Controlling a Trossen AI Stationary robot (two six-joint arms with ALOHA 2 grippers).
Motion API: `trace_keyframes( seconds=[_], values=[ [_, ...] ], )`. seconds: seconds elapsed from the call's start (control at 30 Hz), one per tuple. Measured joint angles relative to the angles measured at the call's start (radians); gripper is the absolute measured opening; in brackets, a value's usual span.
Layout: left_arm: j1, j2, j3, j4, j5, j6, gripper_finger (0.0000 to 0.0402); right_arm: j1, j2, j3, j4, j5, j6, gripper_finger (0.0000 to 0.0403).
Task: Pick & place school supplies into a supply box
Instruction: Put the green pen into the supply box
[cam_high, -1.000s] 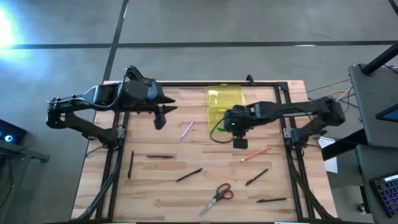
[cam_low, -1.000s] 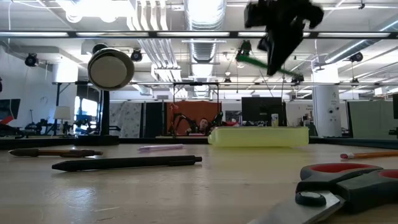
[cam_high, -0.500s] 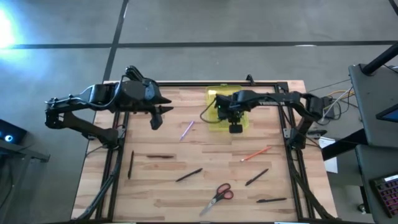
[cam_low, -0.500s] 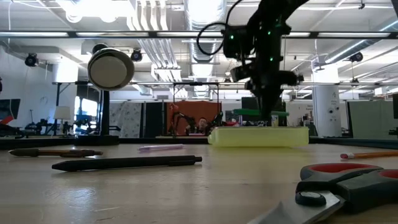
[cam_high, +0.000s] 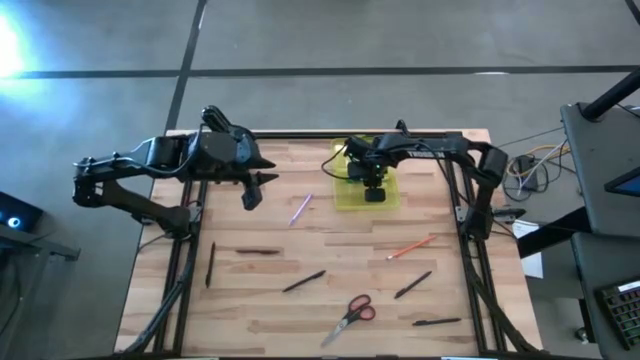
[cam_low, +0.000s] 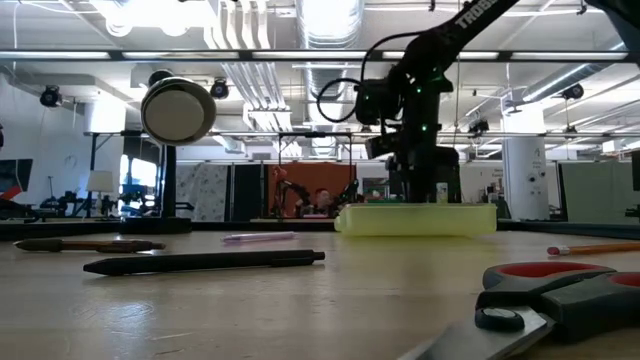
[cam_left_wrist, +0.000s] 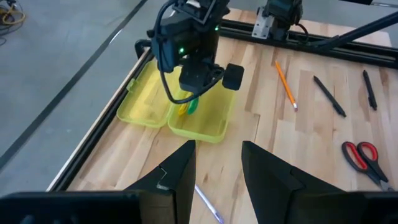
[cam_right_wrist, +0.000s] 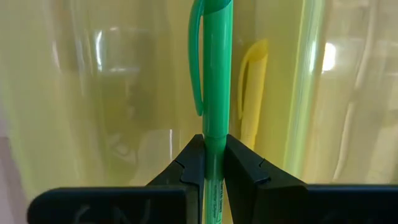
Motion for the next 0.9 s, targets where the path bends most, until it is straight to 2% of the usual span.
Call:
trace_keyframes(
  seconds=[0.33,0.57,0.9],
  values=[
    [0.000,0.000,0.000,0.000,0.000,-0.008,0.0114,-0.035,0.090,0.000,0.003,0.000,-0.012,0.0029],
    [0.000,0.000,0.000,0.000,0.000,-0.027,0.0114,-0.039,0.108,0.004,0.000,0.001,-0.013,0.0031],
    [0.000,0.000,0.000,0.000,0.000,-0.046,0.0114,-0.044,0.091,-0.001,-0.028,0.007,-0.014,0.0087]
  ],
)
